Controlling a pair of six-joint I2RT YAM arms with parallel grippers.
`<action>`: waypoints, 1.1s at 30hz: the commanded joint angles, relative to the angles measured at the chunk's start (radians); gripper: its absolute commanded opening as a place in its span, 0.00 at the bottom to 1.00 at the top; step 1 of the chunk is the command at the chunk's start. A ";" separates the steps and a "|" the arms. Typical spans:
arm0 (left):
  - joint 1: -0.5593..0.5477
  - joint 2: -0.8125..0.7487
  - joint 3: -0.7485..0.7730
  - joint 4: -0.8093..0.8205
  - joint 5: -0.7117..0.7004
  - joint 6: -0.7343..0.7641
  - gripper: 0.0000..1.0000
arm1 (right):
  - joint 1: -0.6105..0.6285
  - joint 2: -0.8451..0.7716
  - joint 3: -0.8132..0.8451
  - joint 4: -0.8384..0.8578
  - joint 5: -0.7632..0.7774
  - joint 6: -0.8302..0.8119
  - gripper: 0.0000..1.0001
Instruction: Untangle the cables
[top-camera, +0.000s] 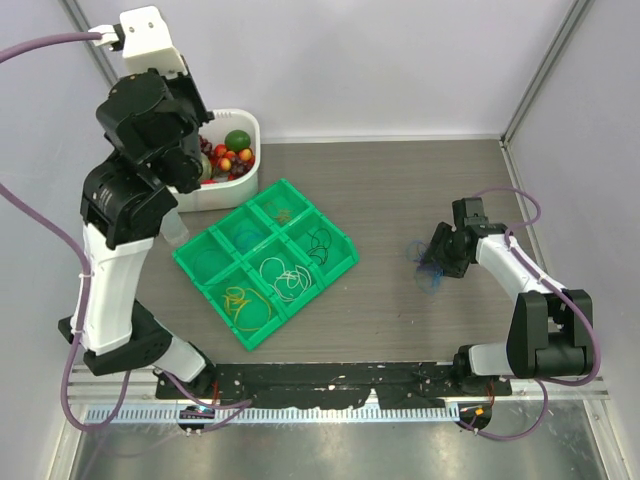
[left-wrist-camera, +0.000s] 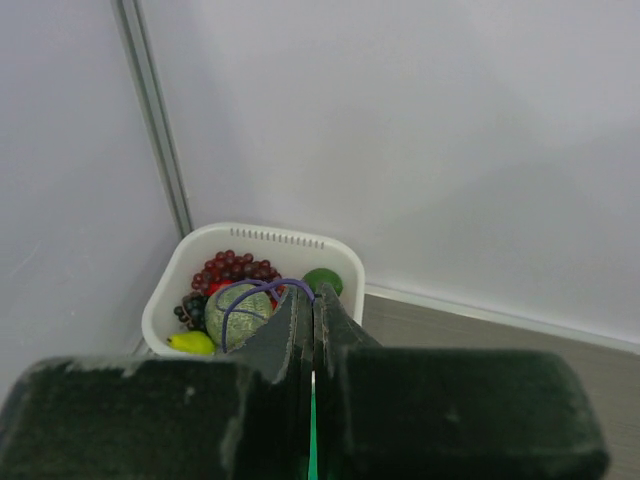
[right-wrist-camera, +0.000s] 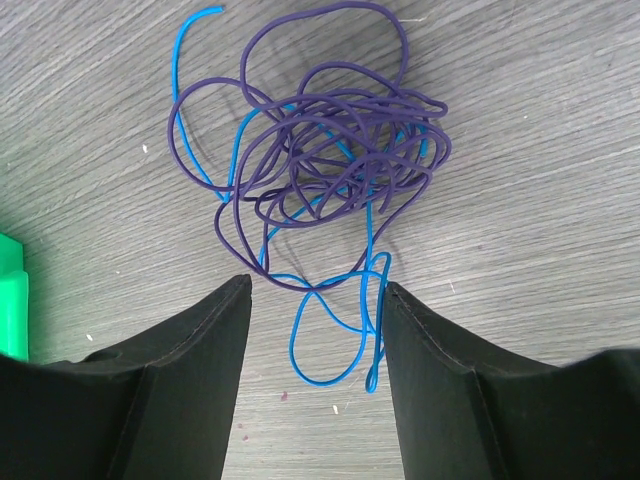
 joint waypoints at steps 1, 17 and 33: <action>0.041 -0.058 -0.026 0.024 -0.042 0.019 0.00 | 0.011 -0.029 0.001 0.006 -0.015 -0.021 0.59; 0.136 -0.182 -0.391 -0.056 0.041 -0.212 0.00 | 0.013 0.009 -0.012 0.030 -0.025 -0.023 0.59; 0.251 -0.259 -0.743 -0.252 0.077 -0.523 0.00 | 0.013 0.025 -0.008 0.033 -0.028 -0.026 0.59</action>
